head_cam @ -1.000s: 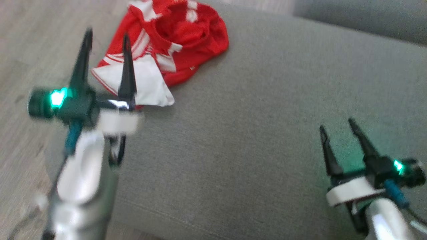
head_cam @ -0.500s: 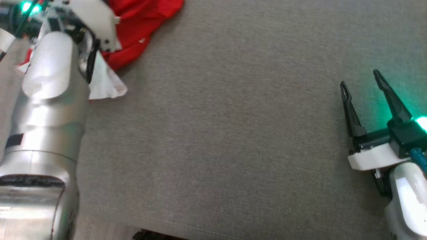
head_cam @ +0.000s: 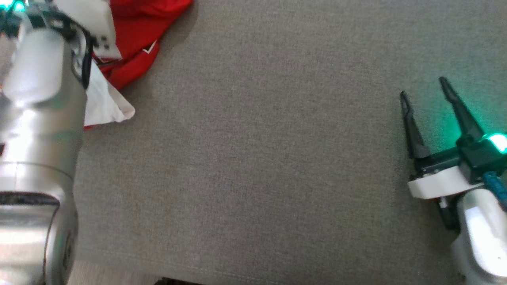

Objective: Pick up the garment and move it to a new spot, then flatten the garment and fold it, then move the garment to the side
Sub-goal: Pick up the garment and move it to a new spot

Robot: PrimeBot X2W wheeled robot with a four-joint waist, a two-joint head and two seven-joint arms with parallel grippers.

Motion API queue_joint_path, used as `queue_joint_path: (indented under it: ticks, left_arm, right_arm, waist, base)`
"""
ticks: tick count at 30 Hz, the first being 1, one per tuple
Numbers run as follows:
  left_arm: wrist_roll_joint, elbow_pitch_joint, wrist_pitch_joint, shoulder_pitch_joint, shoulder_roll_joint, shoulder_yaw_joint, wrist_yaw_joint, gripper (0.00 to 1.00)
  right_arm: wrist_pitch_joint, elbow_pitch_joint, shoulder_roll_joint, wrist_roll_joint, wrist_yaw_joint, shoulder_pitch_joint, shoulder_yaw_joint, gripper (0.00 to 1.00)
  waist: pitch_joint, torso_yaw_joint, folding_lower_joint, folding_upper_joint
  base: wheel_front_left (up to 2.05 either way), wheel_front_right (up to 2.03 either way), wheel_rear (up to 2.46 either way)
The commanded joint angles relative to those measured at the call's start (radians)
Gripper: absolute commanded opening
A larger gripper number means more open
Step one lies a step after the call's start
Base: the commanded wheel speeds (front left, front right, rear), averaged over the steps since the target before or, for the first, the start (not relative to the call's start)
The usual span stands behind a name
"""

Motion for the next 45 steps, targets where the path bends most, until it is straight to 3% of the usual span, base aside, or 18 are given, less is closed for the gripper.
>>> queue_joint_path:
  ticks: [1, 7, 17, 21, 28, 33, 37, 42, 43, 44, 45]
  left_arm:
    - [0.014, -0.043, -0.033, -0.063, 0.062, 0.003, -0.006, 0.0]
    - [0.066, -0.097, -0.111, -0.153, 0.061, -0.074, -0.039, 0.0]
    - [0.068, -0.255, -0.093, -0.23, 0.014, -0.191, -0.096, 0.0]
    - [0.016, -0.335, -0.077, -0.228, -0.021, -0.247, -0.102, 0.0]
    - [-0.203, -0.46, -0.012, -0.216, -0.051, -0.351, -0.102, 0.0]
    - [-0.337, -0.532, 0.006, -0.097, -0.027, -0.443, -0.102, 0.0]
    - [-0.427, -0.516, 0.007, 0.146, 0.043, -0.553, -0.102, 0.0]
    - [-0.428, -0.429, -0.101, 0.294, 0.079, -0.606, -0.102, 0.0]
    - [-0.428, -0.404, -0.141, 0.319, 0.08, -0.605, -0.101, 0.32]
    - [-0.43, -0.381, -0.17, 0.34, 0.076, -0.601, -0.094, 0.84]
    - [-0.433, -0.363, -0.189, 0.357, 0.069, -0.594, -0.086, 1.0]
  right_arm:
    - [-0.001, -0.011, 0.014, 0.008, 0.008, 0.001, 0.032, 1.0]
    - [-0.001, 0.004, 0.076, 0.024, 0.008, -0.002, 0.047, 1.0]
    - [-0.001, 0.013, 0.163, 0.054, 0.008, 0.052, 0.026, 1.0]
    - [-0.001, 0.012, 0.174, 0.066, 0.008, 0.081, 0.016, 1.0]
    - [-0.001, -0.002, 0.178, 0.14, 0.008, 0.091, 0.027, 1.0]
    - [-0.001, -0.023, 0.178, 0.184, 0.008, 0.083, 0.032, 1.0]
    - [-0.001, -0.033, 0.178, 0.204, 0.008, 0.078, 0.036, 1.0]
    - [-0.001, -0.031, 0.178, 0.212, 0.008, 0.071, 0.043, 1.0]
    - [-0.001, -0.029, 0.178, 0.214, 0.008, 0.07, 0.046, 1.0]
    - [-0.001, -0.028, 0.178, 0.215, 0.008, 0.069, 0.047, 1.0]
    - [-0.001, -0.027, 0.178, 0.215, 0.008, 0.07, 0.047, 1.0]
  waist:
    - [-0.03, -0.005, 0.0, 0.0]
    - [-0.13, -0.065, 0.0, 0.0]
    - [-0.287, -0.288, 0.0, 0.0]
    - [-0.326, -0.387, 0.0, 0.0]
    - [-0.345, -0.528, 0.0, 0.0]
    - [-0.32, -0.586, 0.0, 0.0]
    - [-0.278, -0.603, 0.0, 0.0]
    - [-0.252, -0.601, 0.0, 0.0]
    - [-0.25, -0.598, 0.0, 0.0]
    - [-0.249, -0.595, 0.0, 0.0]
    - [-0.248, -0.588, 0.0, 0.0]
  base:
    - [0.0, 0.0, 0.0]
    - [0.0, 0.0, 0.0]
    - [0.0, 0.0, 0.0]
    - [0.0, 0.0, 0.0]
    - [0.0, 0.0, 0.0]
    - [0.0, 0.0, 0.0]
    - [0.0, 0.0, 0.0]
    - [0.0, 0.0, 0.0]
    - [0.0, 0.0, 0.0]
    - [0.0, 0.0, 0.0]
    - [0.0, 0.0, 0.0]
